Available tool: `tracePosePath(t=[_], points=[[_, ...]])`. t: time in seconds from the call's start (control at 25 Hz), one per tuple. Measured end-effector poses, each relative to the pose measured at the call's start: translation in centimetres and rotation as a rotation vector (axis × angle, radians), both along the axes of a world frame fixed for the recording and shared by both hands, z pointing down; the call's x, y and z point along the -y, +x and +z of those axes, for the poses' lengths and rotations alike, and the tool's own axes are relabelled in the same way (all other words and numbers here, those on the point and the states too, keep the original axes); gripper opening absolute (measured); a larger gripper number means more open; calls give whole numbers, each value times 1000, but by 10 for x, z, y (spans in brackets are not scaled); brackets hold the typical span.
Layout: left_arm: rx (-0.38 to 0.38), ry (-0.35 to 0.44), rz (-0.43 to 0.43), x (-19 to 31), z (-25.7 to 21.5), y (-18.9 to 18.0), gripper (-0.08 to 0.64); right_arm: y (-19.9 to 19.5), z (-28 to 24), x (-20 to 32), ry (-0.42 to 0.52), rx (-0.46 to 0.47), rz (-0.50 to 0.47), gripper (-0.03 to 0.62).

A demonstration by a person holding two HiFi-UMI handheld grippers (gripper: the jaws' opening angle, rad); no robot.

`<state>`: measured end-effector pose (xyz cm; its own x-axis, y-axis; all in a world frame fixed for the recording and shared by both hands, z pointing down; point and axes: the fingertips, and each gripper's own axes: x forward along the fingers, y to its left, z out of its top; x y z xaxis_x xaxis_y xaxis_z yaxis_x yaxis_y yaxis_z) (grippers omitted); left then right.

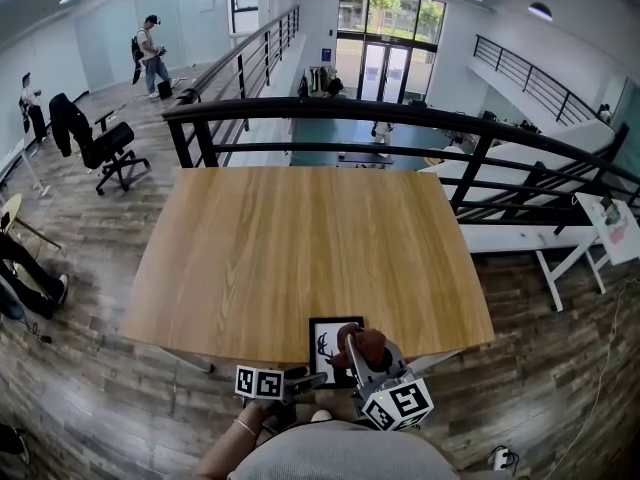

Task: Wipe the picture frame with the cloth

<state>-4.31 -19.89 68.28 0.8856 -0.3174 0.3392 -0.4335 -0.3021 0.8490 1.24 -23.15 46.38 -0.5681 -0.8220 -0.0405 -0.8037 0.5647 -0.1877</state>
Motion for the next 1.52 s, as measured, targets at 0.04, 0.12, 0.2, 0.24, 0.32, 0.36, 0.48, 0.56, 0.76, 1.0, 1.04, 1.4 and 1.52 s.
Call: tracePosePath(t=[0.04, 0.12, 0.2, 0.24, 0.32, 0.36, 0.48, 0.56, 0.76, 1.0, 1.04, 1.4, 1.52], points=[[1, -14, 4, -5, 4, -1, 371, 0, 1, 1, -3, -2, -1, 46], [-22, -63, 3, -9, 16, 2, 371, 0, 4, 3, -11, -2, -1, 46], [-56, -109, 1, -8, 26, 9, 371, 0, 5, 3, -20, 0, -6, 46], [-73, -124, 7, -6, 30, 13, 371, 0, 6, 2, -25, 0, -10, 46], [-104, -147, 33, -4, 32, 22, 371, -1, 8, 1, -32, 1, -19, 46], [-122, -158, 48, -3, 31, 27, 371, -2, 8, 1, -34, 1, -23, 46], [-195, -196, 91, -3, 29, 39, 370, -2, 9, 2, -39, 6, -23, 46], [-231, -213, 120, -5, 31, 43, 368, -1, 8, 3, -35, 10, -18, 46], [-249, -242, 103, 2, 41, 42, 203, 2, 7, 3, -29, 20, -12, 46], [-337, -265, 54, 11, 43, 38, 25, 5, 9, 3, -30, 24, -12, 46], [-348, -258, 58, 11, 40, 39, 23, 5, 8, 3, -30, 24, -11, 46], [-500, -172, 104, -4, 10, 37, 15, 7, 12, 5, -38, 42, -5, 46], [-576, -147, 82, -1, -14, 35, 15, 14, 5, 7, -24, 60, 4, 46]])
